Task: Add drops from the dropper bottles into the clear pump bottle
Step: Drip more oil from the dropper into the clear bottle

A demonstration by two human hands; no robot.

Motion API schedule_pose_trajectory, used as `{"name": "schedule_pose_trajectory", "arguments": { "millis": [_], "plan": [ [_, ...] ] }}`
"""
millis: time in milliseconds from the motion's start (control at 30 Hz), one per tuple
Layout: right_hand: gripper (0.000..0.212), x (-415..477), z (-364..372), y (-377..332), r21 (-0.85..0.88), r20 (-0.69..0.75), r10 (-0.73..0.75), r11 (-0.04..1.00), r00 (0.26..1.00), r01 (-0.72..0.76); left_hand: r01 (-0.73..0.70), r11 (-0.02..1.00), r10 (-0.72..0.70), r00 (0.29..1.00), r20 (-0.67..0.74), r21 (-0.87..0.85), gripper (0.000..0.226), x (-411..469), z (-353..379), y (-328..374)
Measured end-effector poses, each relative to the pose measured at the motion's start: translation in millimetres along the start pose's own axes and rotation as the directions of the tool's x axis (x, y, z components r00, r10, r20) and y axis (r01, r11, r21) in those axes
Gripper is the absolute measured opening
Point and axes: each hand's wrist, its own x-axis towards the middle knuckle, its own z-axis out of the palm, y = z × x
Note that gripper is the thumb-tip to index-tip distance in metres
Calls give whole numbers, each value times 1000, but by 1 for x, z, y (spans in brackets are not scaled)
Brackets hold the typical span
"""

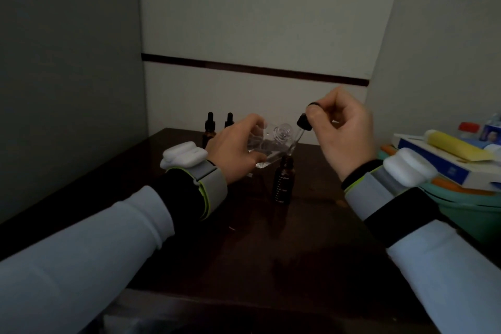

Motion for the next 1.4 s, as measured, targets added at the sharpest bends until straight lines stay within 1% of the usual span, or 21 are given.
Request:
{"name": "schedule_pose_trajectory", "arguments": {
  "millis": [167,233,300,633,700,833,900,1067,1200,1333,1400],
  "plan": [
    [20,-1,1,2,17,36,11,1000,999,-12,-1,1000,1,1000,12,-4,48,0,-1,1],
    [21,-1,1,2,-1,44,5,1000,999,-5,-4,1000,4,1000,11,-9,48,0,-1,1],
    [22,0,0,2,-19,48,1,1000,999,0,-5,1000,5,1000,4,-16,49,0,-1,1],
    [20,0,-1,0,6,73,2,1000,997,-2,-33,999,32,999,-33,-12,47,0,0,0],
    [20,0,-2,-2,13,35,-12,1000,999,12,-36,999,36,999,-39,-10,46,0,-1,0],
    [23,4,-8,-4,85,-153,-38,995,987,52,-45,999,45,998,-39,-3,45,0,-1,1],
    [24,5,-9,-4,106,-181,-22,993,983,42,-52,999,52,997,-48,-5,45,-1,-1,1],
    [27,0,-4,0,84,-78,-16,996,997,22,-96,995,92,990,-103,-37,42,-2,-1,4],
    [19,-4,2,2,37,12,-37,999,999,37,-152,988,144,975,-172,-37,40,-2,-3,5],
    [21,-2,2,3,-18,15,-49,999,999,50,-163,986,155,972,-175,-33,41,-3,-3,6],
    [21,-2,1,3,-14,13,-48,999,999,48,-164,986,156,973,-170,-37,41,-3,-2,5]
  ]
}}
